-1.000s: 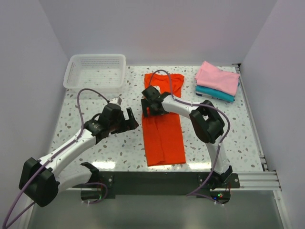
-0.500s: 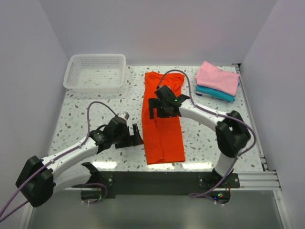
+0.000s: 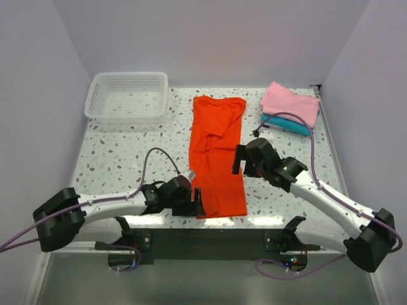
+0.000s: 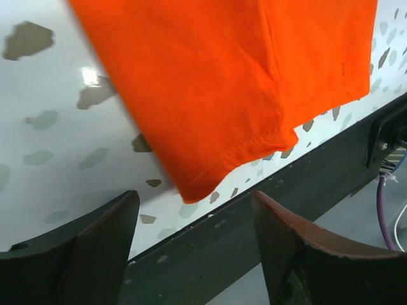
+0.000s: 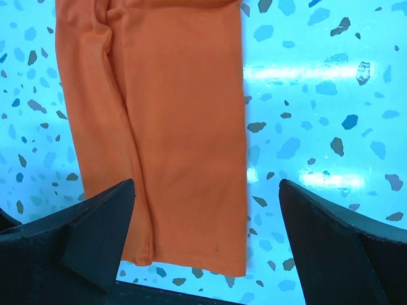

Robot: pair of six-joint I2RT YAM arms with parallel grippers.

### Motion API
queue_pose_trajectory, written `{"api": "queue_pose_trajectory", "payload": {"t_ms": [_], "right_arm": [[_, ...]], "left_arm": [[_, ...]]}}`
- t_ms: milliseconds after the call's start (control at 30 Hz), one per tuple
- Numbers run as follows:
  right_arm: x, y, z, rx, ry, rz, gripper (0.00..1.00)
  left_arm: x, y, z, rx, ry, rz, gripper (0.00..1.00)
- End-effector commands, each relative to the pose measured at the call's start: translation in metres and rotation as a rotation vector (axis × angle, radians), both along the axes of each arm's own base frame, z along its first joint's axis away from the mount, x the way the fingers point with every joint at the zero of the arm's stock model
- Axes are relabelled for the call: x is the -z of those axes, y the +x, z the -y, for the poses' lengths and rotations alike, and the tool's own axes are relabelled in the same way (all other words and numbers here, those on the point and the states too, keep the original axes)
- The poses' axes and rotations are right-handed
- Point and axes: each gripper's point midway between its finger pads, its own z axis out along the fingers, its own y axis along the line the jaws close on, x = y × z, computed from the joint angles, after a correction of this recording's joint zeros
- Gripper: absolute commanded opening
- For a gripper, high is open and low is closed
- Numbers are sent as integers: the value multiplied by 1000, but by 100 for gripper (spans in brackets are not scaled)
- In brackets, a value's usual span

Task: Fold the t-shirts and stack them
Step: Fold the tshirt

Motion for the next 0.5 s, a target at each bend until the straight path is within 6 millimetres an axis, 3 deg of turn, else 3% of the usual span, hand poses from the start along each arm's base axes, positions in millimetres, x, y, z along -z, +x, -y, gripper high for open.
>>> {"api": "queue_pose_trajectory", "payload": {"t_ms": [0,300,400,467], "right_arm": [[-13,-1,15,80,13,48,99],[0,-14,23,80,-2,7,99],[7,-19,29,97,-21,-14,99],[14,-25,37,131,-45,-43,99]], "left_arm": [[-2,3,12,-25,-5,27,74],[9,3,15,-29,27,15,45],[11,0,17,-14,32,10,32],[15,-4,17,-8,46,-3,19]]}}
